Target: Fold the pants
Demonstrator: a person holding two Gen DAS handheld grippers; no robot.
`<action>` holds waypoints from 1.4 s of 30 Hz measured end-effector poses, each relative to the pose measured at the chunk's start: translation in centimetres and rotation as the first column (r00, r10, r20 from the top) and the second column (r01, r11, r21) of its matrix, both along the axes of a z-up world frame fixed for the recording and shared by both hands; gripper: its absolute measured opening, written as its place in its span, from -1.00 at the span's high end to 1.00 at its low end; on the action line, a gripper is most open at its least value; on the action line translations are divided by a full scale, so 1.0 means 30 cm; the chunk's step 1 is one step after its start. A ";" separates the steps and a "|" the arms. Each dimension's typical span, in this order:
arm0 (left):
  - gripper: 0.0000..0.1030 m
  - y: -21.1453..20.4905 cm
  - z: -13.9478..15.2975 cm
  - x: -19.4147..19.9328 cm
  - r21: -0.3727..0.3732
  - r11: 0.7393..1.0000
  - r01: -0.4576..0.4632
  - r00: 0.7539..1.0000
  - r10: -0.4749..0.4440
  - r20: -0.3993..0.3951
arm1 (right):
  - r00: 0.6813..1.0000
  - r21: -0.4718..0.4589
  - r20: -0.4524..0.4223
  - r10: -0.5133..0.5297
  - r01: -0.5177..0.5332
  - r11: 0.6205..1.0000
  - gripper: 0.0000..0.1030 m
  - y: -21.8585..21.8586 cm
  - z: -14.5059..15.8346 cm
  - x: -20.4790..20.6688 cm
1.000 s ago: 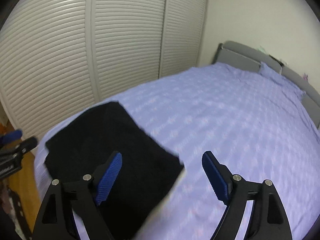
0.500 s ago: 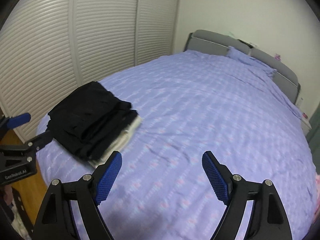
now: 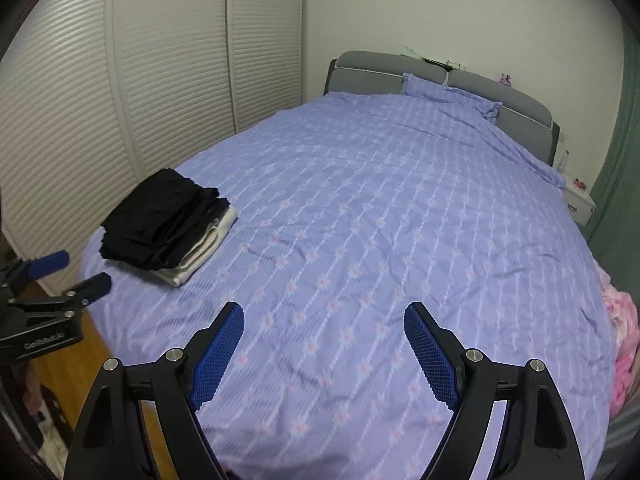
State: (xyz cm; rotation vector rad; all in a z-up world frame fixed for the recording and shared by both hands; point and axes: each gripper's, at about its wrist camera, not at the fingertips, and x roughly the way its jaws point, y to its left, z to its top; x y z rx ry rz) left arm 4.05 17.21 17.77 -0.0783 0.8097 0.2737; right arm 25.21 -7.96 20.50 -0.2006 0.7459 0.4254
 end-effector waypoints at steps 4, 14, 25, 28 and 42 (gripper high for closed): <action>-0.71 -0.084 0.067 -0.072 -0.006 1.000 0.025 1.000 -0.025 -0.001 | 1.000 0.003 0.010 -0.007 0.007 1.000 -0.62 -0.081 0.054 -0.085; -0.71 -0.193 0.174 -0.186 0.010 0.997 0.073 0.997 -0.073 -0.011 | 1.000 0.054 -0.030 -0.005 0.007 0.999 -0.62 -0.203 0.131 -0.239; -0.71 -0.295 0.233 -0.222 0.008 0.987 0.163 0.986 -0.163 -0.020 | 0.997 0.067 -0.033 -0.075 0.077 0.995 -0.62 -0.292 0.171 -0.331; -0.71 -0.309 0.247 -0.221 0.004 0.984 0.179 0.984 -0.179 -0.019 | 0.994 0.061 -0.037 -0.106 0.108 0.992 -0.62 -0.313 0.175 -0.343; -0.84 -0.357 0.288 -0.177 0.053 0.973 0.225 0.974 -0.225 0.008 | 0.981 0.079 -0.056 -0.184 0.188 0.979 -0.62 -0.364 0.172 -0.320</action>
